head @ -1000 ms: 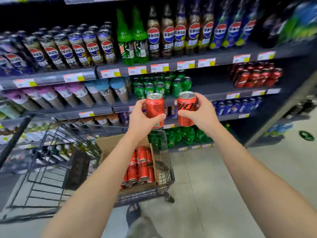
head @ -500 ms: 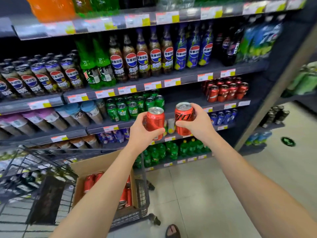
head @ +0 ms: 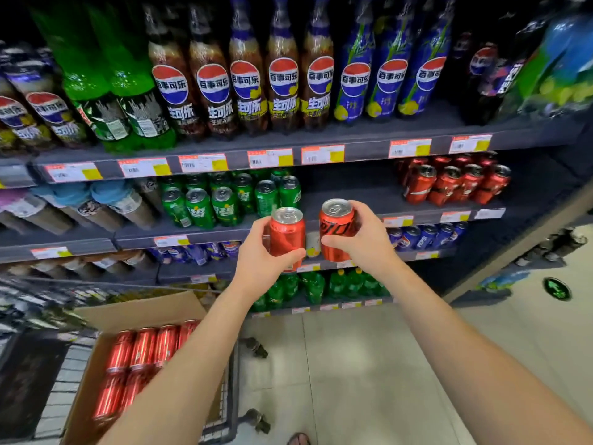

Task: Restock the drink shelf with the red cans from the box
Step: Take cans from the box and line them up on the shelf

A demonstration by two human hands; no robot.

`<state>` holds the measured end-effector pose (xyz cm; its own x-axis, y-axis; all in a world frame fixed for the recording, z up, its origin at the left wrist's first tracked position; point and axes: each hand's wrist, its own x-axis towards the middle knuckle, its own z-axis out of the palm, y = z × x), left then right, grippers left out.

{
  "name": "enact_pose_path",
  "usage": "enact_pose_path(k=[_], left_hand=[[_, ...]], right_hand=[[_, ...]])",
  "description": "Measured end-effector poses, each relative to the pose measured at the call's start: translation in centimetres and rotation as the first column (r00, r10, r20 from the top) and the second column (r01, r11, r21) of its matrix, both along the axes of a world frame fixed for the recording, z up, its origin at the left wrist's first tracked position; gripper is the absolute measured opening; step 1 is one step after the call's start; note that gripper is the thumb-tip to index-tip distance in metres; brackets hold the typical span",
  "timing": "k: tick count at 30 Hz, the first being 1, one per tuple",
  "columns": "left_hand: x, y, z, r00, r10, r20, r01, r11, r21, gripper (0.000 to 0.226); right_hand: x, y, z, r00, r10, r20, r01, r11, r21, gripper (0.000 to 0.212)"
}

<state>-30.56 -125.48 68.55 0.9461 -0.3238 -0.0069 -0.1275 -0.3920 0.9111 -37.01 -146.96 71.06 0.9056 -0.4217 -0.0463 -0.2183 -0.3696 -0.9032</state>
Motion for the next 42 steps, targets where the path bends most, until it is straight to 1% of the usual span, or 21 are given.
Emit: enact_pose_path(k=[5,8,10,12,15,17,19,22,27,30,33,35,37,38,40,42], left_hand=[[3.0,-3.0,-2.9,0.999,0.041,-0.011,-0.041,0.999,0.011,0.081],[4.4,-4.9,-4.3,0.997,0.077,-0.016,-0.077,0.997,0.021,0.083],[5.4,-6.1,-5.4,0.993,0.117,-0.028,-0.116,0.993,0.008,0.083],[6.4,-7.3,-6.8,0.989,0.146,-0.025,-0.146,0.989,-0.006,0.081],[7.8,-8.8,-9.2,0.982,0.187,-0.003,-0.187,0.982,-0.031,0.081],[8.7,-9.7,-10.8,0.978,0.208,0.029,-0.206,0.977,-0.061,0.081],[9.5,-10.5,-12.6,0.975,0.209,0.074,-0.202,0.974,-0.098,0.079],[10.3,-11.4,-14.9,0.965,0.215,0.150,-0.191,0.968,-0.161,0.072],[10.3,-12.0,-17.8,0.942,0.218,0.254,-0.156,0.957,-0.243,0.066],[9.8,-12.0,-18.3,0.930,0.205,0.305,-0.122,0.954,-0.272,0.060],[9.7,-11.8,-18.9,0.911,0.214,0.354,-0.099,0.944,-0.316,0.057],[10.0,-11.8,-19.3,0.902,0.222,0.370,-0.091,0.936,-0.339,0.055],[10.5,-11.7,-19.8,0.897,0.213,0.389,-0.081,0.941,-0.328,0.054],[10.6,-11.7,-20.0,0.895,0.202,0.397,-0.075,0.947,-0.312,0.055],[11.0,-11.6,-20.1,0.891,0.182,0.416,-0.066,0.958,-0.279,0.056],[11.4,-11.6,-20.0,0.888,0.173,0.426,-0.061,0.963,-0.264,0.057]], right_hand=[[4.6,-3.9,-2.2,0.999,0.035,-0.015,-0.035,0.999,-0.003,0.082],[7.1,-6.1,-3.8,0.998,0.061,-0.024,-0.061,0.998,0.010,0.091],[8.6,-7.5,-5.3,0.997,0.073,-0.029,-0.072,0.997,0.017,0.098],[10.0,-8.8,-6.7,0.995,0.096,-0.017,-0.095,0.995,0.013,0.101],[12.0,-10.7,-8.9,0.992,0.121,0.044,-0.120,0.993,-0.006,0.100],[13.3,-11.7,-10.3,0.986,0.142,0.088,-0.142,0.990,-0.009,0.092],[14.9,-12.4,-11.7,0.976,0.163,0.143,-0.164,0.987,-0.006,0.086],[16.9,-13.1,-13.6,0.954,0.186,0.234,-0.188,0.982,-0.014,0.087],[18.5,-13.3,-16.4,0.893,0.230,0.386,-0.205,0.973,-0.106,0.068],[20.3,-13.5,-17.2,0.856,0.266,0.443,-0.232,0.964,-0.131,0.063],[22.7,-13.8,-17.8,0.843,0.294,0.450,-0.252,0.956,-0.152,0.064],[24.2,-14.0,-18.3,0.842,0.310,0.442,-0.268,0.951,-0.157,0.073],[25.6,-14.3,-18.8,0.845,0.301,0.442,-0.260,0.953,-0.153,0.085],[26.1,-14.5,-19.0,0.846,0.300,0.441,-0.255,0.954,-0.159,0.086],[27.1,-15.0,-19.1,0.844,0.309,0.439,-0.247,0.949,-0.194,0.080],[28.2,-15.5,-19.2,0.854,0.314,0.415,-0.229,0.943,-0.242,0.084]])
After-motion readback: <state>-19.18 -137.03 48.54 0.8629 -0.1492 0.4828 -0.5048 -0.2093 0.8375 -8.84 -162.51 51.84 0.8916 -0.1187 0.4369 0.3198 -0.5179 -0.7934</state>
